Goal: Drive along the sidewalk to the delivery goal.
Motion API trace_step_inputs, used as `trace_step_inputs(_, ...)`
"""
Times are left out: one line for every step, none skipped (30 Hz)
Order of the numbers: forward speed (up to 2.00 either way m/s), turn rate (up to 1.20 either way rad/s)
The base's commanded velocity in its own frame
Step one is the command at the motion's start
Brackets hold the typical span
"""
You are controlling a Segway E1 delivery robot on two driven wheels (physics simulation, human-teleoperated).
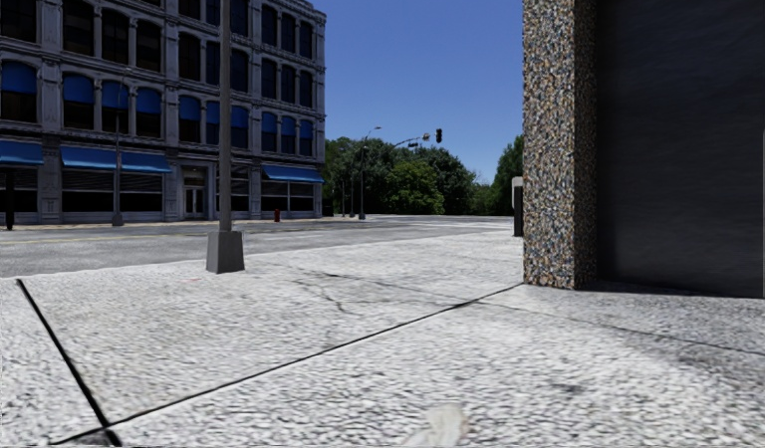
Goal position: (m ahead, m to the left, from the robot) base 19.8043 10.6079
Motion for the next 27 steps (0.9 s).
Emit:
trace_step_inputs(2.00, 0.00)
trace_step_inputs(2.00, 0.00)
trace_step_inputs(2.00, 0.00)
trace_step_inputs(2.00, 0.00)
trace_step_inputs(2.00, 0.00)
trace_step_inputs(2.00, 0.00)
trace_step_inputs(2.00, 0.00)
trace_step_inputs(2.00, 0.00)
trace_step_inputs(2.00, 0.00)
trace_step_inputs(2.00, 0.00)
trace_step_inputs(2.00, 0.00)
trace_step_inputs(2.00, 0.00)
trace_step_inputs(2.00, 0.00)
trace_step_inputs(2.00, 0.00)
trace_step_inputs(2.00, 0.00)
trace_step_inputs(2.00, 0.00)
trace_step_inputs(2.00, 0.00)
trace_step_inputs(2.00, 0.00)
trace_step_inputs(2.00, 0.00)
trace_step_inputs(2.00, 0.00)
trace_step_inputs(2.00, 0.00)
trace_step_inputs(2.00, -0.05)
trace_step_inputs(2.00, -0.07)
trace_step_inputs(2.00, -0.08)
trace_step_inputs(2.00, -0.08)
trace_step_inputs(2.00, -0.08)
trace_step_inputs(2.00, -0.09)
